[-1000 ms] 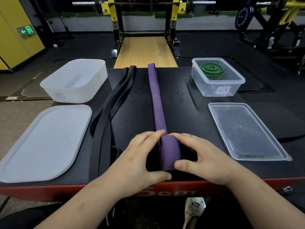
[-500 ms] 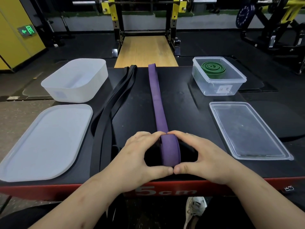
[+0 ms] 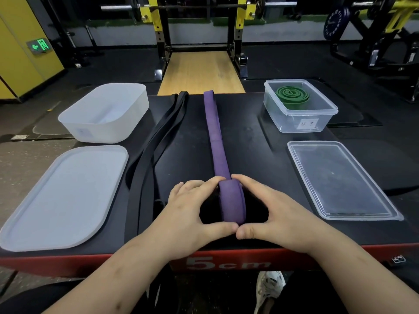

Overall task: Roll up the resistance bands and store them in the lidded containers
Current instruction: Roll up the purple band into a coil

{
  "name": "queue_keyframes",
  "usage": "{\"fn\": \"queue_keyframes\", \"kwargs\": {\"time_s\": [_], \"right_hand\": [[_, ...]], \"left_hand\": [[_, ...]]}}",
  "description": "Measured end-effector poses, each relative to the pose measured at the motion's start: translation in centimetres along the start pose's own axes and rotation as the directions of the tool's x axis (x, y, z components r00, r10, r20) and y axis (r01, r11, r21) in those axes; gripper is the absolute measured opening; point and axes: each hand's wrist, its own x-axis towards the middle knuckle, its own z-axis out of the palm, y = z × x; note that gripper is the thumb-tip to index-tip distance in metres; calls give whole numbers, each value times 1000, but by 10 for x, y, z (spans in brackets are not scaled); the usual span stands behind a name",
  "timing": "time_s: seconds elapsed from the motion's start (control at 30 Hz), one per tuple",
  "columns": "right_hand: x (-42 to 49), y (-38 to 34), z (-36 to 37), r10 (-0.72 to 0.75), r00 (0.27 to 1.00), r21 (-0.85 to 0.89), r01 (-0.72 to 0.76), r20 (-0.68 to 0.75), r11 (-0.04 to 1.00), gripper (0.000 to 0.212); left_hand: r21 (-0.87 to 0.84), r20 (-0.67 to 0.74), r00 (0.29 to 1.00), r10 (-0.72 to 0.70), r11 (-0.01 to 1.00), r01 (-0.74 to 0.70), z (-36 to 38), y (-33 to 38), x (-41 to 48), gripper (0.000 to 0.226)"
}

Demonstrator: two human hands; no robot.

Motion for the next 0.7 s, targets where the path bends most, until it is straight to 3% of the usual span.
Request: {"fn": "queue_keyframes", "kwargs": {"time_s": [0.3,0.47,0.7], "right_hand": [[-2,-3,-4,-32,999,47,33,-18,998,86],[-3,-3,-2,-53,998,37,54,-30,998,82],[-3,-1,0,-25,999,-31,26,27,999,109]], "left_hand": [[-40,65,995,70,997,-67,-4,2,-8,101],[29,1,992,124,992,-124,1,-1,-7,93],[-23,-31,997,73,997,-74,3,-8,-4,90]]}}
